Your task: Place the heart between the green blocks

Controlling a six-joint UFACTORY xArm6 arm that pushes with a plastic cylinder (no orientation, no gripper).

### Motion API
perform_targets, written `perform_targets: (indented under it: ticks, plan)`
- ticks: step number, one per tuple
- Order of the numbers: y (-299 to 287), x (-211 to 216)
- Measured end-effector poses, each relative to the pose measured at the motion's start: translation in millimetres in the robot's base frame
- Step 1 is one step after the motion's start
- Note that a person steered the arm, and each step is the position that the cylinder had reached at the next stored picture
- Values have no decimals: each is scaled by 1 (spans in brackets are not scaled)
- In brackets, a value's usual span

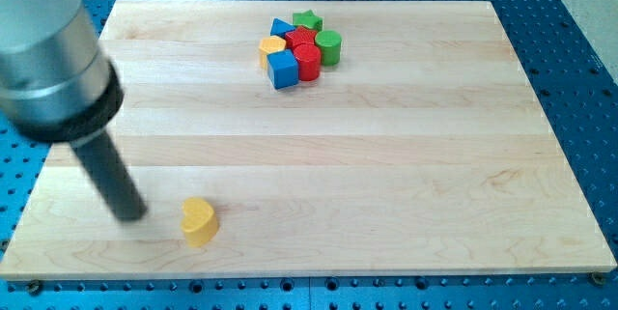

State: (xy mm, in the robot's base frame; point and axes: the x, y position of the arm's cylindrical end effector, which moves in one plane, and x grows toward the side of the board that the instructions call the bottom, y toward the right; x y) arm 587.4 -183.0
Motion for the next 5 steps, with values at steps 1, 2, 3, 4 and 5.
perform_targets:
  ticks: [1,2,3,4,5]
  plan:
    - [80,21]
    - [160,-40]
    - [181,-108]
    - [216,-32]
    - [130,20]
